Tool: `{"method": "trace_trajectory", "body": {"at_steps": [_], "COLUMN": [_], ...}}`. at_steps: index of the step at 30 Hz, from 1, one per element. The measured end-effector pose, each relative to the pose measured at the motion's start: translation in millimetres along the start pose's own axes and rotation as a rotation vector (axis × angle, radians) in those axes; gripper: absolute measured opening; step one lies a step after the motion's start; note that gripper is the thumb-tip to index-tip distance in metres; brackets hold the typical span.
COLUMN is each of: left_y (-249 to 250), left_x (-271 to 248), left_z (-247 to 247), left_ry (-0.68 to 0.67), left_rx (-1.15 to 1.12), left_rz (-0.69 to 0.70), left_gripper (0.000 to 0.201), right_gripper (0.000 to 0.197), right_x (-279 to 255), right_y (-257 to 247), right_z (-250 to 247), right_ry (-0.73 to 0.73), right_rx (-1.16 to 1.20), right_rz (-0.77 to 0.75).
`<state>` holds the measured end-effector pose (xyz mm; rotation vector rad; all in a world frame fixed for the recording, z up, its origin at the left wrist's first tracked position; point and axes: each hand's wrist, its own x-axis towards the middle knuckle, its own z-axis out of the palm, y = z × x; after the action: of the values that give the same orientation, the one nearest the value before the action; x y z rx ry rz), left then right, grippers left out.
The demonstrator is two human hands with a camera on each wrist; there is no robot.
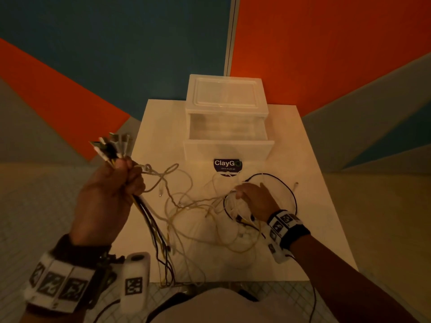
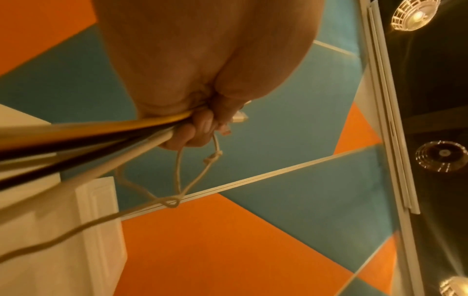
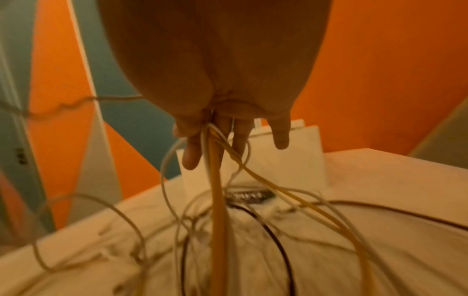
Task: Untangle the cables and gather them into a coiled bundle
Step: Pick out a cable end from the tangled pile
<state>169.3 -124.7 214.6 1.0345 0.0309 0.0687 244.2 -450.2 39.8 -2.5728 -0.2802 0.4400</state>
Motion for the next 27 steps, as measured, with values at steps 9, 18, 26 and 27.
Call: {"method": "trace_trajectory", "body": {"at_steps": [9,18,26,27], "left_y": [-67,-71,-63,-57], "left_x": [0,12,13,12], "left_z": [46,61,56,53], "left_ry": [0.066,0.115,0.16,0.156], "left_rx": [0.352,0.157,0.12,0.119], "left_rz": [-0.258,-0.38,-0.362,-0.335], "left_gripper": [0.016,0.02,0.023,0.024], "right_gripper": [0.035,0.02,0.02,0.019], "right_x": [-29,-45,-43,-39], "right_y": [-107,-117,-101,-89], "right_z": [-48,-24,-2,-1], "right_ry": [0.342,0.343,0.382,0.329], "right_rx": [-0.338,-0.469,-0.414,-0.413], "right_rz": [-0.273,-0.407,-0.453,-0.408]}}
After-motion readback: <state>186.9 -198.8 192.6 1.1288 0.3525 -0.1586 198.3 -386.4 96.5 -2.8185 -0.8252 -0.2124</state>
